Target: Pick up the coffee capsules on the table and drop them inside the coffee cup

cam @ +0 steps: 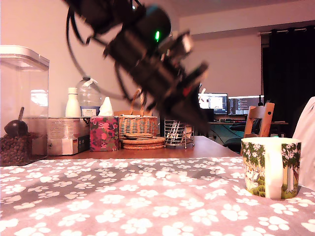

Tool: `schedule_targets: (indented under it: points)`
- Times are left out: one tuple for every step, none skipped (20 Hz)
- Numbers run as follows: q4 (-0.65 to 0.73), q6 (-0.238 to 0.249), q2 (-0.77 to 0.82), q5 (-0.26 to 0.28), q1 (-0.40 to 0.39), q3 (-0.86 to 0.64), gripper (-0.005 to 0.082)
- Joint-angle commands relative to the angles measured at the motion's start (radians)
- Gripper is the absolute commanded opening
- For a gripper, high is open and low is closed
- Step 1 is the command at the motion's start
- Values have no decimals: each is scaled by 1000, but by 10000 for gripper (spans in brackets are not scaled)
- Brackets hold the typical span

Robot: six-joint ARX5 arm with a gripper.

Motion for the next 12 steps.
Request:
schedule_targets:
  points:
    - [19, -10, -63, 4, 13, -50, -21]
    - [28, -13, -78, 3, 21, -77, -21]
    - [50, -27, -93, 1, 29, -106, -21]
    - [66, -35, -111, 0, 40, -135, -21]
    - [81, -35, -127, -1, 51, -162, -21]
    - [94, -54, -145, -1, 64, -190, -21]
    - [102, -54, -162, -2, 75, -215, -21]
    - [109, -72, -177, -3, 85, -239, -21]
    - [113, -77, -191, -3, 96, -262, -21]
    - [113, -81, -203, -3, 106, -282, -21]
    - [113, -89, -216, -4, 116, -304, -21]
    - [113, -95, -230, -6, 124, -329, -21]
